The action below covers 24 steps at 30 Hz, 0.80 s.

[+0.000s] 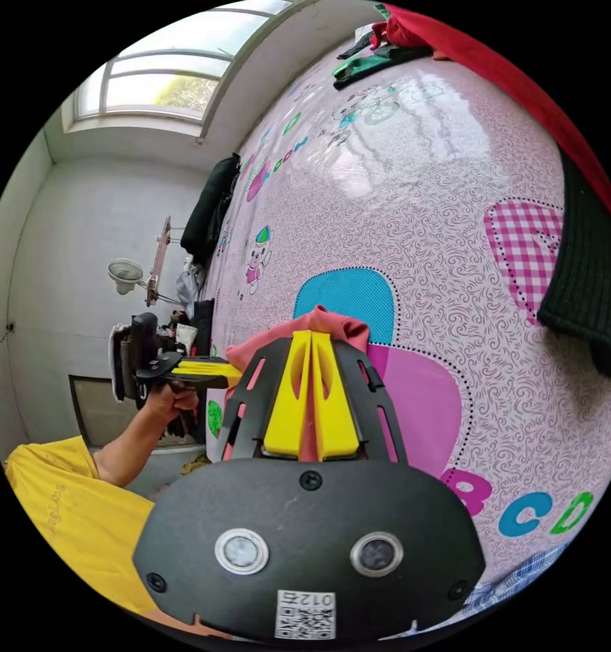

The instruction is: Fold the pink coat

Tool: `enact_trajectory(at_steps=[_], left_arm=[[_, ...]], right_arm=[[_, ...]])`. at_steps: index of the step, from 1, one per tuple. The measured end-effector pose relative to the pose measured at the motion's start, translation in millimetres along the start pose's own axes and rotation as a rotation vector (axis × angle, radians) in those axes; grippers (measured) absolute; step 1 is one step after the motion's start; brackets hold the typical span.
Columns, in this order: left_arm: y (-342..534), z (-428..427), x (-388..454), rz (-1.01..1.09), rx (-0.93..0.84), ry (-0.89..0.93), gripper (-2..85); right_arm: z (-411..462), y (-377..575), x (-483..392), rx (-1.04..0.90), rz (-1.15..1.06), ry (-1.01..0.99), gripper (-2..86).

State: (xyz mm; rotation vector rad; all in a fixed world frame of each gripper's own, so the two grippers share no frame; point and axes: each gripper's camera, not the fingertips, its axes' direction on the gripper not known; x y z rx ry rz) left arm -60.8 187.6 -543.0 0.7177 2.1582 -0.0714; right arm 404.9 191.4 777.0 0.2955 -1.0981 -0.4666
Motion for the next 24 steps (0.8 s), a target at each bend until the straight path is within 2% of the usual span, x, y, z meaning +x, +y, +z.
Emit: enact_trajectory(at_steps=[5,9,12,16,18,20,22,24], left_arm=[[17,-4,-2,0.039,-0.002,0.010,0.2],[60,-43,14,0.024,0.169,-0.013,0.3],[97,-57,29,0.016,0.210,-0.031,0.3],[132,-32,56,0.036,0.133,-0.021,0.3],[138,-8,69,0.043,0.064,-0.031,0.3],[142,18,81,0.061,0.005,-0.058,0.3],[145,46,88,0.041,-0.024,-0.115,0.3],[146,50,87,0.002,-0.002,-0.096,0.3]], right_arm=[[-7,-1,12,-0.012,0.048,-0.064,0.5],[-48,14,6,0.082,0.042,-0.124,0.6],[-71,37,-9,0.107,-0.012,-0.191,0.6],[-49,71,-34,-0.053,-0.104,-0.163,0.7],[-34,85,-32,-0.109,-0.115,-0.065,0.7],[-20,97,-11,-0.154,-0.086,0.139,0.6],[-21,103,8,-0.110,-0.050,0.055,0.6],[-22,106,18,-0.089,-0.013,0.015,0.6]])
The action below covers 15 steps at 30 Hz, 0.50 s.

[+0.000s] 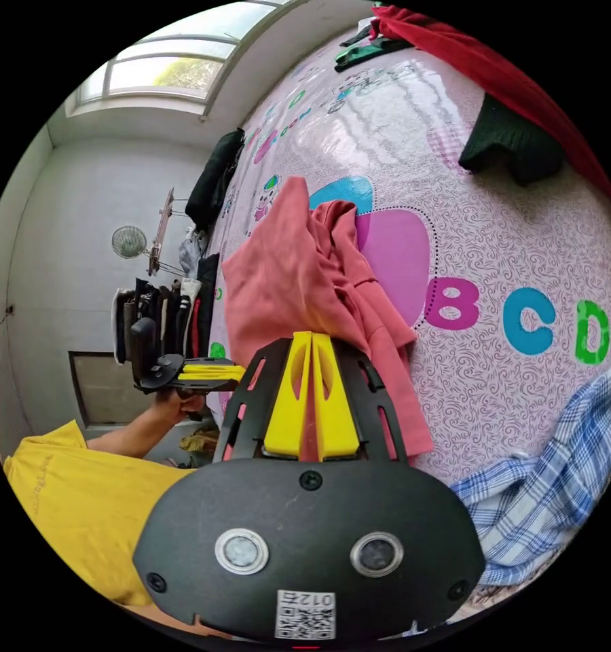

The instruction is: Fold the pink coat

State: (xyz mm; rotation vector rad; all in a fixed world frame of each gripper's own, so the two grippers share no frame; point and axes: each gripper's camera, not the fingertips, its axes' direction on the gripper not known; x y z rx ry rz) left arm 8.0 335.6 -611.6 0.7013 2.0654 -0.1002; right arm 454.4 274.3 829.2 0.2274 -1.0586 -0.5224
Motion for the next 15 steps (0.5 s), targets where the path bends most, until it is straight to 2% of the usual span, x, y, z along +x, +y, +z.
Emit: enact_trajectory(at_steps=[3,6,9,11,15], left_arm=[[2,-10,-1,-0.037,-0.011,0.044,0.3],[20,-42,17,0.028,0.060,0.006,0.3],[36,-51,48,0.133,0.076,-0.010,0.2],[40,-39,70,0.198,0.040,-0.012,0.3],[34,16,115,0.309,-0.098,-0.084,0.3]], right_arm=[[-2,3,-8,-0.005,-0.010,0.043,0.6],[-20,16,-29,0.033,-0.069,0.077,0.7],[-29,41,-50,0.022,-0.173,-0.047,0.7],[-15,59,-57,-0.076,-0.229,-0.087,0.7],[6,76,-35,-0.151,-0.191,0.110,0.6]])
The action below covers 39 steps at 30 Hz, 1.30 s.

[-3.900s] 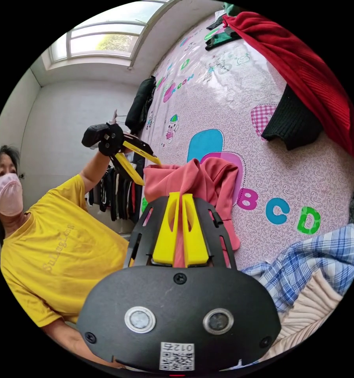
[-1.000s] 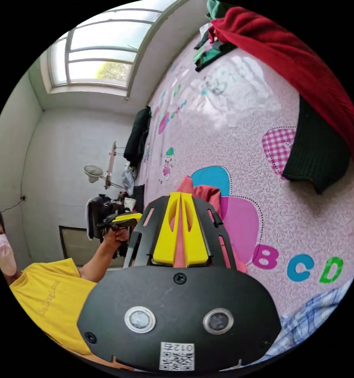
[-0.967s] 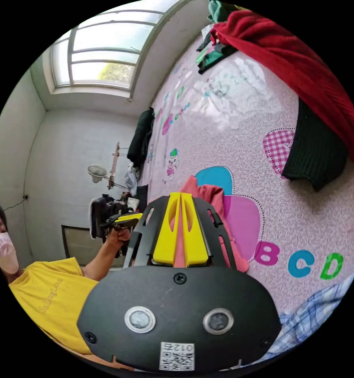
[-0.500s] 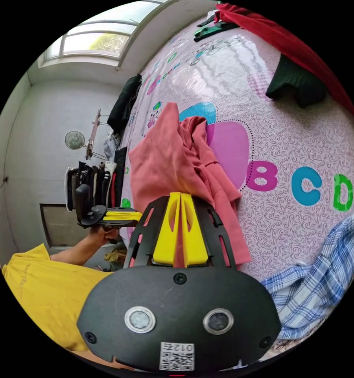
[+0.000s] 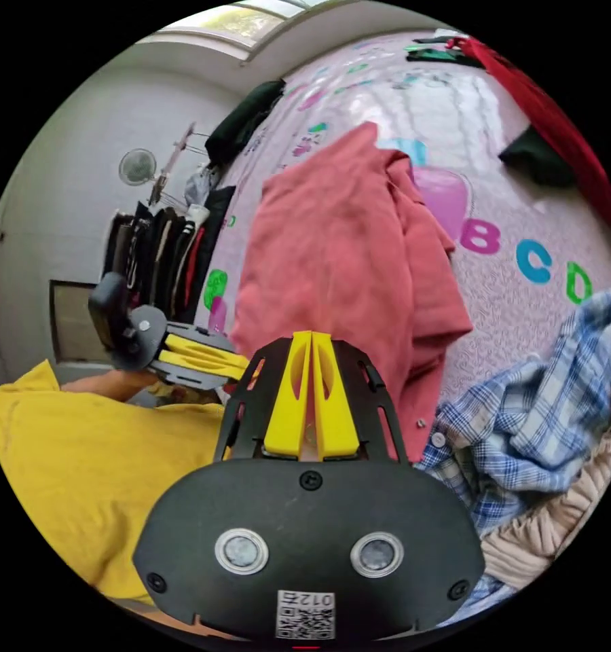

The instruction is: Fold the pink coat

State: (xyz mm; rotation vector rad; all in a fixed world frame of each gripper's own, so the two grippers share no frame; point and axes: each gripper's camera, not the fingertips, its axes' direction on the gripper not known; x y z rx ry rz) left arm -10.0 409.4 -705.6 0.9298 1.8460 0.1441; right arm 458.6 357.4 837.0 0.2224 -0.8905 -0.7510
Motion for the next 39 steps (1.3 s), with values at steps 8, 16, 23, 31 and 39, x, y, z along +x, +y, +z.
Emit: enact_trajectory(at_steps=[8,16,23,31,39], left_arm=[[-15,15,-3,-0.091,-0.032,0.016,0.4],[-1,-28,-21,-0.219,0.172,0.007,0.3],[-46,17,-34,-0.174,0.002,0.033,0.4],[-61,-66,-129,-0.200,0.235,0.012,0.9],[-134,-103,-244,0.028,0.261,0.051,5.6]], right_arm=[[1,13,35,0.071,0.155,-0.185,0.5],[-38,17,28,0.250,0.164,-0.204,0.7],[-11,-1,51,0.169,0.314,-0.083,0.6],[-37,-23,13,0.283,0.164,-0.043,0.8],[-12,-126,-28,0.150,-0.097,0.056,0.8]])
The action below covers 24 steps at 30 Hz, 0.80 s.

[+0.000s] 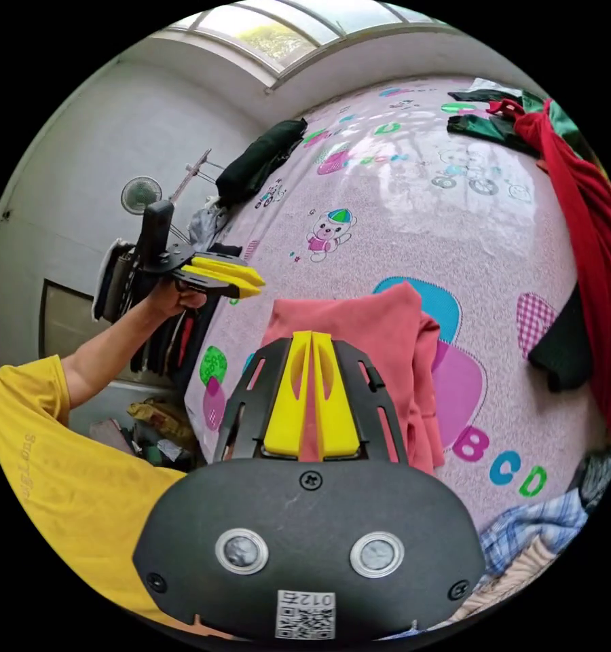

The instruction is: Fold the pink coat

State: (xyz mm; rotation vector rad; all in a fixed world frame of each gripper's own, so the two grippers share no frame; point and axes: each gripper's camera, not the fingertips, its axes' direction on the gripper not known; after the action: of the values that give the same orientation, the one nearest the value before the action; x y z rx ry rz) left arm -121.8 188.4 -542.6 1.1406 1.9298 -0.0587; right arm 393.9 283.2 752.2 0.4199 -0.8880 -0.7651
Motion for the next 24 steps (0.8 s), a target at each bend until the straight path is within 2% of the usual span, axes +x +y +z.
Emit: enact_trajectory(at_steps=[5,9,11,17,21,24], left_arm=[[-52,41,-11,0.276,-0.215,0.063,9.5],[-82,75,-15,0.444,-0.379,0.111,11.8],[-95,83,-20,0.478,-0.414,0.120,12.4],[-131,108,-31,0.572,-0.490,0.296,12.0],[-155,130,-41,0.596,-0.522,0.311,10.7],[-169,146,-46,0.587,-0.526,0.420,9.3]], right_arm=[[12,-33,26,0.073,0.086,-0.147,0.7],[27,-34,55,0.022,0.183,-0.133,0.7],[32,-24,73,-0.002,0.193,-0.168,0.7],[20,-9,114,0.119,0.293,-0.430,0.6],[14,-12,120,0.126,0.278,-0.469,0.6],[9,-14,124,0.141,0.282,-0.499,0.6]])
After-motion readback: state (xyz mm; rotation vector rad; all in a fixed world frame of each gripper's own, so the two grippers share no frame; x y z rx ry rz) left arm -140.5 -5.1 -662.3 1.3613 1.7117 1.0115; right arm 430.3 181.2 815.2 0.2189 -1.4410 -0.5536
